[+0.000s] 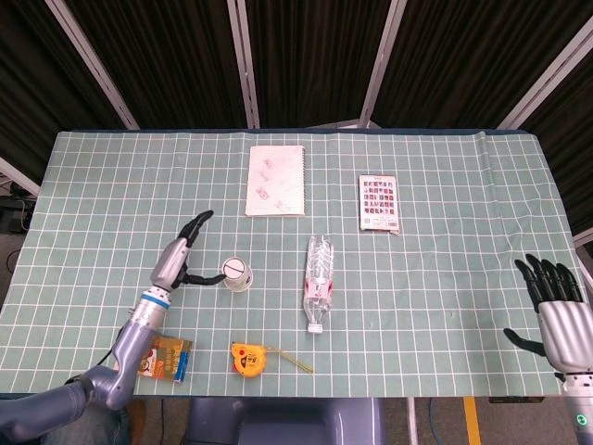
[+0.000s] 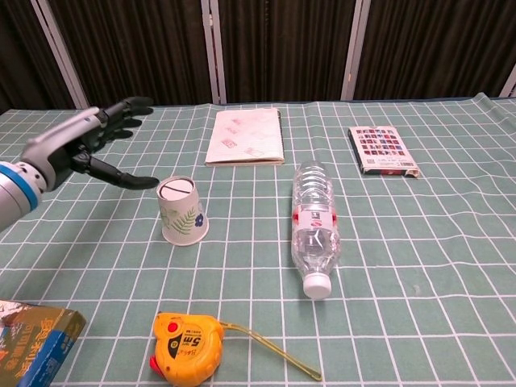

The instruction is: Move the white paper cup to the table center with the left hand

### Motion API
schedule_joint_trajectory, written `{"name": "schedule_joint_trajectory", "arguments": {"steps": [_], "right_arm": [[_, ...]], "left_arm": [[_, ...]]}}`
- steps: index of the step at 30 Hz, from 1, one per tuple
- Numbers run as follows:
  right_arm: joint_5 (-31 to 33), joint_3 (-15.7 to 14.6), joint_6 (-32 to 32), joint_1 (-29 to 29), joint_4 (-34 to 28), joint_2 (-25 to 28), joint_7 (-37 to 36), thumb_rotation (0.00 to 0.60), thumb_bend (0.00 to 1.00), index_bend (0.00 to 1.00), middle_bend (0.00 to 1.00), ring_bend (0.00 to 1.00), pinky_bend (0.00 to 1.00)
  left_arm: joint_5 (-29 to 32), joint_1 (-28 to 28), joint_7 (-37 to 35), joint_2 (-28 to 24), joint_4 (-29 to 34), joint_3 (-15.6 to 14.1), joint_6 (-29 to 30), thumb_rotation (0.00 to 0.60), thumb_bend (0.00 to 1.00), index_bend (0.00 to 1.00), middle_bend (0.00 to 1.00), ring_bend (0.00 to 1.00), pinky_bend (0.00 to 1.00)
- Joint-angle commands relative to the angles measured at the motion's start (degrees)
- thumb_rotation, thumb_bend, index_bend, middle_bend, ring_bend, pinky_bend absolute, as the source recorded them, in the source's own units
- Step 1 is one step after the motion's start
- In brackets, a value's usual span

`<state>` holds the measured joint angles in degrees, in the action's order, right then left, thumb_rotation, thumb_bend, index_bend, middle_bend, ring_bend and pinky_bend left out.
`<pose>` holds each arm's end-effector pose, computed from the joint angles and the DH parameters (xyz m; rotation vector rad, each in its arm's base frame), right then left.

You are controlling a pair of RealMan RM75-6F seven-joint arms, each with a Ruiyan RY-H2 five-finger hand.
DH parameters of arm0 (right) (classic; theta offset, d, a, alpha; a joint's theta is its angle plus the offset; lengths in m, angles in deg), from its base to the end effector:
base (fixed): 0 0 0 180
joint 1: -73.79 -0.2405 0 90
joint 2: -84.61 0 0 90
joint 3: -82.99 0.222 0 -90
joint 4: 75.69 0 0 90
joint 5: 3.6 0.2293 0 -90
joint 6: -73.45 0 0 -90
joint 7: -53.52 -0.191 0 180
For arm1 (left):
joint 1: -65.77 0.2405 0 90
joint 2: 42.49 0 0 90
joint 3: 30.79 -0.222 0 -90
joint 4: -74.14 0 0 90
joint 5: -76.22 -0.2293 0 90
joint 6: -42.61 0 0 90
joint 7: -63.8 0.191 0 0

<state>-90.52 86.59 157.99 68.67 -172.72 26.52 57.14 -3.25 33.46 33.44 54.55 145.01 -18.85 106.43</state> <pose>-0.2758 -0.2305 0.1482 1.4303 -0.8218 0.8606 -0.1521 0.3613 -0.0460 -1.4073 -1.5342 -1.5070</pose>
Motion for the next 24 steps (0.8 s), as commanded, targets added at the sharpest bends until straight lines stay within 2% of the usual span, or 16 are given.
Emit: {"name": "schedule_joint_trajectory", "arguments": {"steps": [1, 2, 6, 7, 9, 12, 18, 24], "right_arm": [[-0.41, -0.11, 0.29, 0.11, -0.16, 0.11, -0.16, 0.6, 0.0, 0.0, 0.0, 0.0, 0.0], [-0.77, -0.19, 0.48, 0.15, -0.24, 0.16, -0.27, 0.6, 0.0, 0.0, 0.0, 0.0, 0.0], [-1.48, -0.4, 0.78, 0.23, -0.39, 0.3, -0.58, 0.6, 0.0, 0.0, 0.0, 0.0, 0.0], [-1.74, -0.46, 0.92, 0.27, -0.45, 0.36, -0.7, 0.6, 0.0, 0.0, 0.0, 0.0, 0.0], [-3.34, -0.75, 1.99, 0.5, -0.65, 0.57, -1.24, 0.6, 0.0, 0.0, 0.0, 0.0, 0.0], [-4.5, -0.88, 3.17, 0.83, -0.45, 0.48, -1.06, 0.6, 0.0, 0.0, 0.0, 0.0, 0.0], [-5.18, -0.98, 4.28, 1.31, -0.27, 0.65, -1.97, 0.6, 0.0, 0.0, 0.0, 0.0, 0.0], [-5.55, -0.94, 5.13, 1.67, -0.48, 0.88, -2.34, 0.6, 0.0, 0.0, 0.0, 0.0, 0.0]], "left_arm": [[-2.27, 2.56, 2.19, -5.08, 5.09, -0.03, 5.17, 0.6, 0.07, 0.0, 0.0, 0.0, 0.0], [-3.32, 3.9, 3.79, -7.25, 6.57, -0.14, 8.03, 0.6, 0.07, 0.0, 0.0, 0.0, 0.0], [-4.12, 7.32, 9.31, -11.89, 10.74, -1.17, 12.88, 0.6, 0.07, 0.0, 0.0, 0.0, 0.0], [-4.04, 8.68, 12.17, -13.39, 12.07, -1.57, 14.57, 0.6, 0.07, 0.0, 0.0, 0.0, 0.0], [-3.99, 14.43, 23.23, -18.5, 15.68, -3.68, 21.64, 0.6, 0.07, 0.0, 0.0, 0.0, 0.0], [-3.24, 18.37, 29.08, -22.77, 21.64, -6.08, 24.26, 0.6, 0.07, 0.0, 0.0, 0.0, 0.0], [-4.21, 24.17, 34.13, -28.96, 27.64, -10.27, 28.17, 0.6, 0.07, 0.0, 0.0, 0.0, 0.0], [-3.73, 25.16, 32.75, -30.67, 28.23, -10.91, 26.65, 0.6, 0.07, 0.0, 0.0, 0.0, 0.0]]}}
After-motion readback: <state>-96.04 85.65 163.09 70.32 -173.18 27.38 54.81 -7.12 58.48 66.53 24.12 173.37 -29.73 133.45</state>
